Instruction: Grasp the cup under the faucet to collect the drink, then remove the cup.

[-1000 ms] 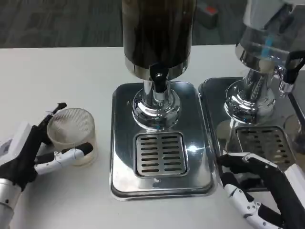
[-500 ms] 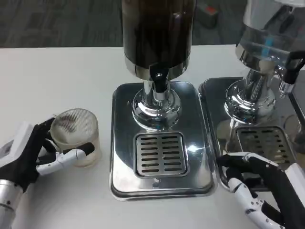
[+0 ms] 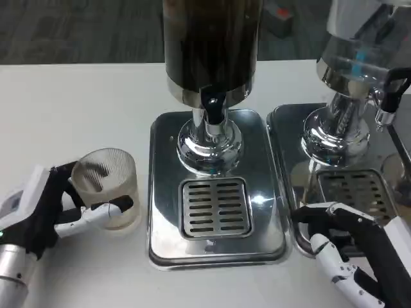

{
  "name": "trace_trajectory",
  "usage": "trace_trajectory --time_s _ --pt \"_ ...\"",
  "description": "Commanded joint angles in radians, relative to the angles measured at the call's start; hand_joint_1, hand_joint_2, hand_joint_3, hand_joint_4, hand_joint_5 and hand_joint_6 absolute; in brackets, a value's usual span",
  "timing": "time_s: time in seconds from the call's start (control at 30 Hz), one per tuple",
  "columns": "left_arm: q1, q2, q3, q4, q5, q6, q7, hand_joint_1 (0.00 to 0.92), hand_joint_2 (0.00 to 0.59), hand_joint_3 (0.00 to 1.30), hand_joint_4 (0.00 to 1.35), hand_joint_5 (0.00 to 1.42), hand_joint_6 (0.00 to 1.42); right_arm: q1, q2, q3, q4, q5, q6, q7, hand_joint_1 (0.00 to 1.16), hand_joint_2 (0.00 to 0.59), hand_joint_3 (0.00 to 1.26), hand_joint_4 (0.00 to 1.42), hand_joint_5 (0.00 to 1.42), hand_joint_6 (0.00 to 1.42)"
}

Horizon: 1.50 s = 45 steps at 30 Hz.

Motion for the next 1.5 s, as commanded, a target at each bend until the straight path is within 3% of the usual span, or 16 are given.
trace_trajectory --time_s 0.03,0.4,0.8,1.17,1.5 --pt "0.022 0.002 -0.007 -0.006 0.018 0.012 0.016 0.448 0.07 0.58 0.67 0.86 1.3 0.004 0.007 0.005 0.011 0.011 -0.001 -0.003 0.21 0.483 0.48 0.38 0.37 0.52" --pt "0.054 -0.007 0.014 -0.03 0.014 -0.013 0.124 0.455 0.057 0.68 0.8 0.98 1.41 0.004 0.013 0.007 0.019 0.019 -0.004 -0.005 0.2 0.483 0.48 0.39 0.37 0.52" --pt "0.105 0.002 0.051 -0.104 0.01 -0.069 0.221 0.473 0.055 0.72 0.86 1.03 1.42 0.0 0.017 0.007 0.018 0.029 -0.008 -0.008 0.21 0.487 0.48 0.39 0.37 0.52" --pt "0.165 0.0 0.122 -0.276 -0.008 -0.127 0.16 0.494 0.045 0.74 0.86 1.03 1.42 -0.01 0.03 0.012 0.031 0.032 -0.014 -0.014 0.22 0.476 0.46 0.39 0.37 0.52" --pt "0.157 -0.043 0.115 -0.326 0.017 -0.12 0.077 0.509 0.034 0.75 0.87 1.03 1.42 -0.009 0.051 0.017 0.041 0.033 -0.028 -0.033 0.21 0.467 0.46 0.39 0.38 0.52"
